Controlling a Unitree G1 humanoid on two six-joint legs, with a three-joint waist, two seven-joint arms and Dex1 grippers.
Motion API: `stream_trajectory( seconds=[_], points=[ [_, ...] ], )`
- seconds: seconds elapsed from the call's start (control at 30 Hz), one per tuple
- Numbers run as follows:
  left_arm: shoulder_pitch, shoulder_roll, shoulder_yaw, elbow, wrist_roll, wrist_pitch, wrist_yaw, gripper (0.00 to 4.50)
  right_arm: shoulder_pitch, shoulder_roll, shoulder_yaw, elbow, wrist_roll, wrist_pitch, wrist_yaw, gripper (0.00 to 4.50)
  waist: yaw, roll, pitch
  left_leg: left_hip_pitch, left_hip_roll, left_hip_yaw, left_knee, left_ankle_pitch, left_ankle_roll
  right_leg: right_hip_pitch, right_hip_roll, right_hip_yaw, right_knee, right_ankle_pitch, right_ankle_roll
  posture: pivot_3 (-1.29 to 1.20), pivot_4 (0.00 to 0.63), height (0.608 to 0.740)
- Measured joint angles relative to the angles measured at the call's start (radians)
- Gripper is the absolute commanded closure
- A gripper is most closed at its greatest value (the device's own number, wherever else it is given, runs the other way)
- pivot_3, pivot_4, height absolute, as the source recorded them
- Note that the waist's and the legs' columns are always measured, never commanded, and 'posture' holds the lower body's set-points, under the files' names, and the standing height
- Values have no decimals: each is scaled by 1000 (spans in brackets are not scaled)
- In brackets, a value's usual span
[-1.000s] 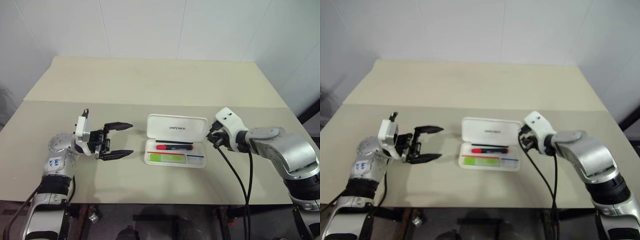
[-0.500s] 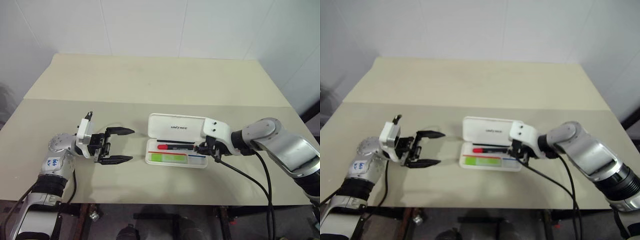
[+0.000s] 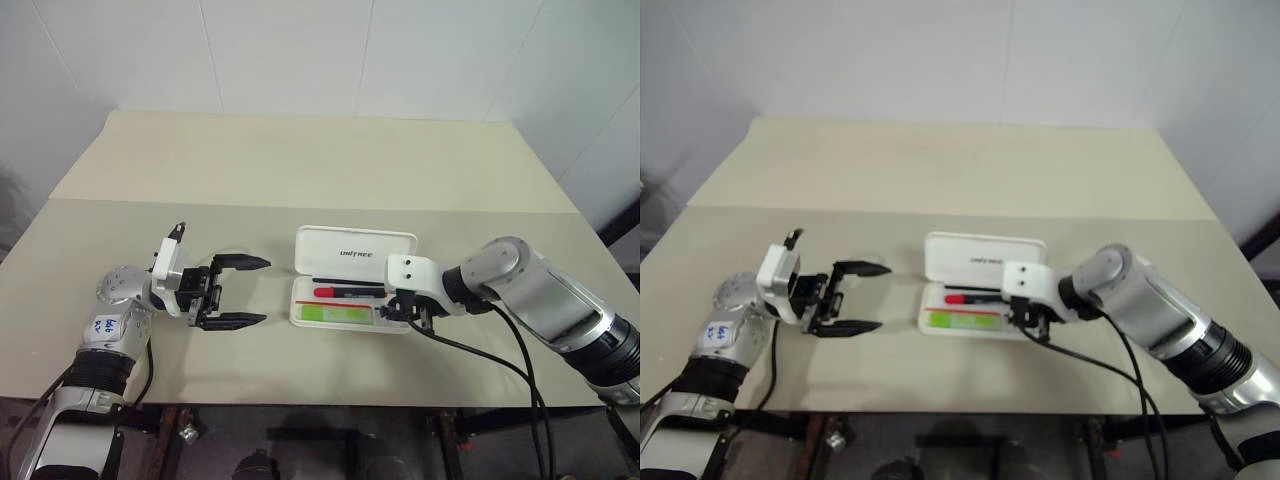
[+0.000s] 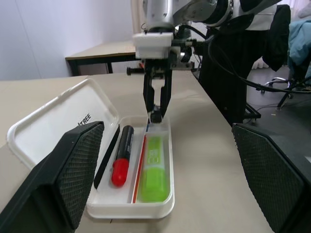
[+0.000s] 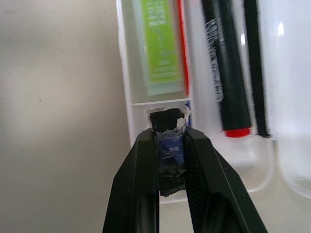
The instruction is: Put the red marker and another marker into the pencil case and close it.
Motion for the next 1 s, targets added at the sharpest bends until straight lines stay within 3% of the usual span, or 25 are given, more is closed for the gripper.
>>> stream_trajectory(
  seconds=[0.2, 0.6, 1.0],
  points=[
    [10, 1, 4, -1, 1, 1, 0, 0, 8, 19, 0, -38, 1, 54, -11, 4120, -1, 0, 0, 0, 0, 0, 0, 0, 0, 0, 0, 0, 0, 0, 0, 0, 150, 740],
    [10, 0, 11, -1, 13, 0, 0, 0, 10, 51, 0, -38, 2, 71, -37, 13, 0, 0, 0, 0, 0, 0, 0, 0, 0, 0, 0, 0, 1, 0, 0, 0, 150, 740],
    [10, -9, 22, -1, 30, 0, 0, 0, 9, 25, -3, -36, 3, 48, -17, 13, 0, 0, 0, 0, 0, 0, 1, 0, 0, 0, 0, 0, 2, 0, 0, 0, 150, 740]
  ],
)
